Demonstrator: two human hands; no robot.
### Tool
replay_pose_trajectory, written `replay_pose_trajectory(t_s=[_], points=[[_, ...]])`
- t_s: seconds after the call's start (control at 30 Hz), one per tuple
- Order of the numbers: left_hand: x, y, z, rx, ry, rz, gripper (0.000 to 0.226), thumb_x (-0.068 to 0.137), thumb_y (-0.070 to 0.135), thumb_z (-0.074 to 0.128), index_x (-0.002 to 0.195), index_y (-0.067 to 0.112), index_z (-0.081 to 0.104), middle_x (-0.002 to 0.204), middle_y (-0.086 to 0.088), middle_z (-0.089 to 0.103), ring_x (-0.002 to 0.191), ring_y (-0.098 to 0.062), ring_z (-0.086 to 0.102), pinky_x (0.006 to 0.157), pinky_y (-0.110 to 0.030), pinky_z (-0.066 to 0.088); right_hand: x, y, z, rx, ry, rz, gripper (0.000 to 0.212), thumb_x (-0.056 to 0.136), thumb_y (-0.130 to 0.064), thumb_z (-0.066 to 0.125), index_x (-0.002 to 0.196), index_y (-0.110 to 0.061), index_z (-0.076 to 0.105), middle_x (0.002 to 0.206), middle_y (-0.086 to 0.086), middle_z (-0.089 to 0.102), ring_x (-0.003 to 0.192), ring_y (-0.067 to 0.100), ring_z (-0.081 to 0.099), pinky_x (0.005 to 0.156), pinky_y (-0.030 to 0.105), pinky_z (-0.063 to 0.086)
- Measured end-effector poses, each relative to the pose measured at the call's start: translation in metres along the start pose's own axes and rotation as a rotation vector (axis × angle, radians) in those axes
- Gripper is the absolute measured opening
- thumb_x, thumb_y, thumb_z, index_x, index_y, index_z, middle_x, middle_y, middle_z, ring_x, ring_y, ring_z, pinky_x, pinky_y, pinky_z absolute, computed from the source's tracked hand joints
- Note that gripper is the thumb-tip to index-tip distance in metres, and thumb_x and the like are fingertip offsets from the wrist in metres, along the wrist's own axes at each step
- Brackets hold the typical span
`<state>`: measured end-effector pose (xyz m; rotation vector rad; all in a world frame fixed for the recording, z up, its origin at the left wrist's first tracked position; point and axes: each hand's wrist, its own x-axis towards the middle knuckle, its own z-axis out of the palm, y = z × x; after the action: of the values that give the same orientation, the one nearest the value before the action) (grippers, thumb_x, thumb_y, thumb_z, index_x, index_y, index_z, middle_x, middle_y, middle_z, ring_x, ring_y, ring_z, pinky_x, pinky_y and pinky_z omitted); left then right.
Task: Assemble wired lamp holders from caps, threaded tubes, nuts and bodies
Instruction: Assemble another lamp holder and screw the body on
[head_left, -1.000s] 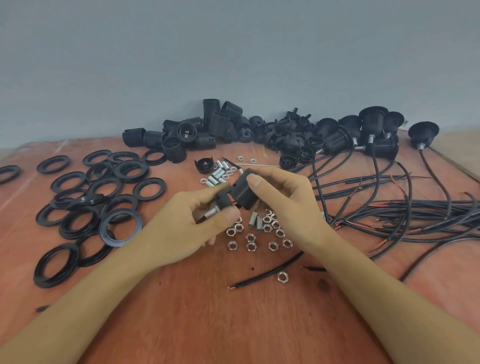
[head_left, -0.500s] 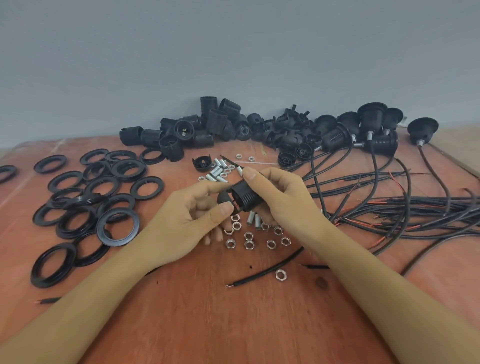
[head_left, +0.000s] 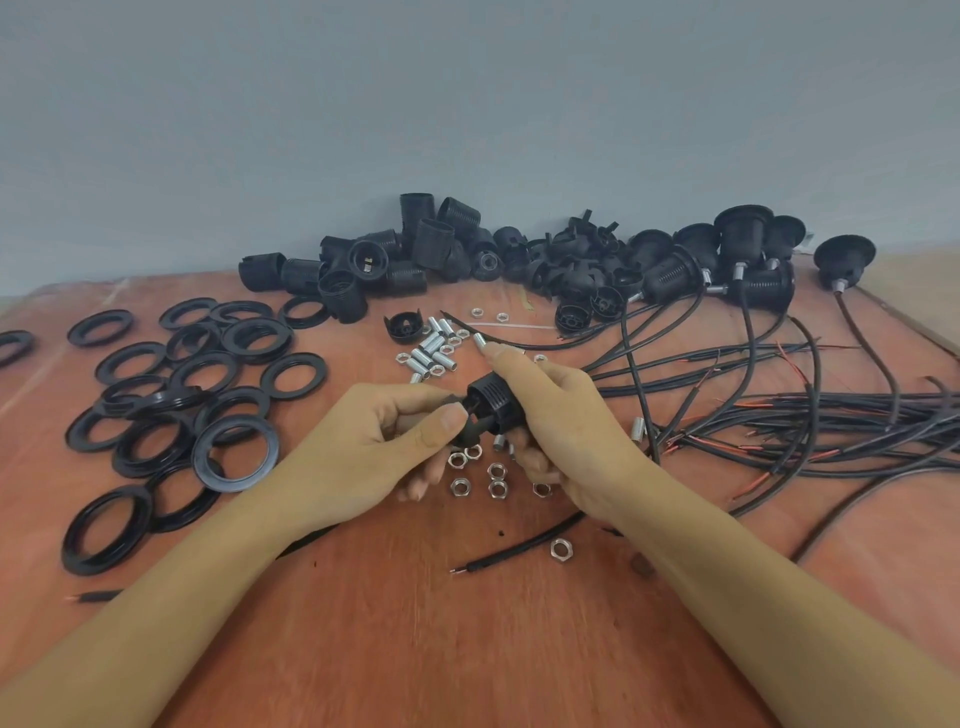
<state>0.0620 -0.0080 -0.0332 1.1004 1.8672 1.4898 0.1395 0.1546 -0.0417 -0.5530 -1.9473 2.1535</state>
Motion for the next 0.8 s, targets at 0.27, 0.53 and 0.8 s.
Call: replay_pose_trajectory(t_s=[0.27,0.53,0.8], points=[[0.000,0.004,0.002,-0.037,-0.010,-0.041,0.028,0.089,0.037,0.049,0.079,0.033,0.075,0.052,0.000,0.055,0.042,-0.009,0.050,0.042,-0.018,0.041,-0.005,0.000,0.006,-0.074,-0.026,-0.013,0.039,0.095,-0.053,0.048,0.089,-0.015,0.041,0.045,-0.005,0.029,0.033,0.010,0.023,0.037,0.015,0.022],[-0.001,0.000,0.002,-0.056,-0.029,-0.062,0.024,0.085,0.034,0.061,0.085,0.012,0.072,0.053,0.001,0.058,0.043,-0.008,0.052,0.042,-0.017,0.042,-0.007,-0.001,0.008,-0.086,-0.006,-0.030,0.040,0.099,-0.050,0.042,0.076,-0.017,0.039,0.045,-0.005,0.026,0.034,0.010,0.021,0.038,0.015,0.022],[-0.001,-0.002,0.004,0.033,0.002,-0.015,0.025,0.086,0.039,0.065,0.084,0.015,0.070,0.053,0.002,0.060,0.044,-0.008,0.055,0.043,-0.016,0.043,-0.009,0.000,0.011,-0.149,0.012,-0.116,0.038,0.099,-0.044,0.043,0.073,-0.017,0.036,0.042,-0.009,0.027,0.031,0.007,0.024,0.037,0.013,0.024]])
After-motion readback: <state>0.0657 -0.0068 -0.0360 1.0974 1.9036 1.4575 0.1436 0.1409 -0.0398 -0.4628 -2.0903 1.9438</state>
